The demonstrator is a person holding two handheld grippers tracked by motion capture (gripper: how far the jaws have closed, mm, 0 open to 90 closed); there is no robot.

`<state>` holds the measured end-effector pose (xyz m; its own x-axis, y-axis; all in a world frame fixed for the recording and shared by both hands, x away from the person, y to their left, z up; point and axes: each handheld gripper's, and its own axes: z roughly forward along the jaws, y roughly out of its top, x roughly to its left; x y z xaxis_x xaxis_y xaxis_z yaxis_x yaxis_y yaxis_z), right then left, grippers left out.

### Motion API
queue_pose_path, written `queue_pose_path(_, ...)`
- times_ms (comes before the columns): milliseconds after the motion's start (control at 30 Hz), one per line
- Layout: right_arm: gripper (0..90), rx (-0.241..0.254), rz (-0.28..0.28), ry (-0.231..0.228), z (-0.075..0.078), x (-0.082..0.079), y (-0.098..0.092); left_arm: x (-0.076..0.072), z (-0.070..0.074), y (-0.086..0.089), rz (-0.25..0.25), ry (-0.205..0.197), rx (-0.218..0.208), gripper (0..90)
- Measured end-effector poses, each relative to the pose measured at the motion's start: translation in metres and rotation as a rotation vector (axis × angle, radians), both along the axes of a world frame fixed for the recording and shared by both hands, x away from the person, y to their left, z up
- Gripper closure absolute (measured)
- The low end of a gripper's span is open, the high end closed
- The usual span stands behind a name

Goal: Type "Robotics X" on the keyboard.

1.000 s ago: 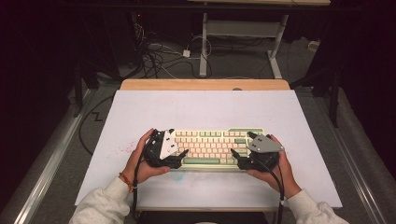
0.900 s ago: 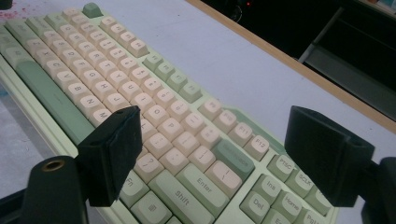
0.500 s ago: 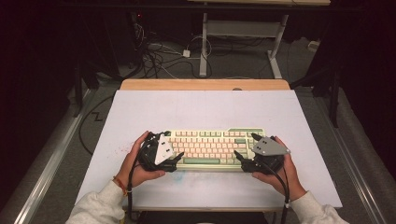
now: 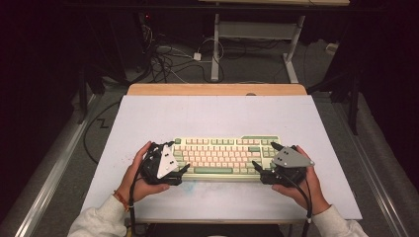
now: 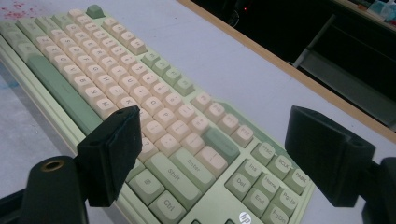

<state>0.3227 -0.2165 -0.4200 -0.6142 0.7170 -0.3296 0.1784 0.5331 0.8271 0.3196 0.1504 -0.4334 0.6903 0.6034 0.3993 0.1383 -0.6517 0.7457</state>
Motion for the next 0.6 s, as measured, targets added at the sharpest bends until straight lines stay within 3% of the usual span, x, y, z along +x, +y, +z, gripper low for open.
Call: queue_pose_path(600, 19.1, -0.016, -0.026, -0.014, 0.001, -0.008, -0.011, -0.011, -0.002, 0.015, 0.023, -0.004, 0.004, 16.0)
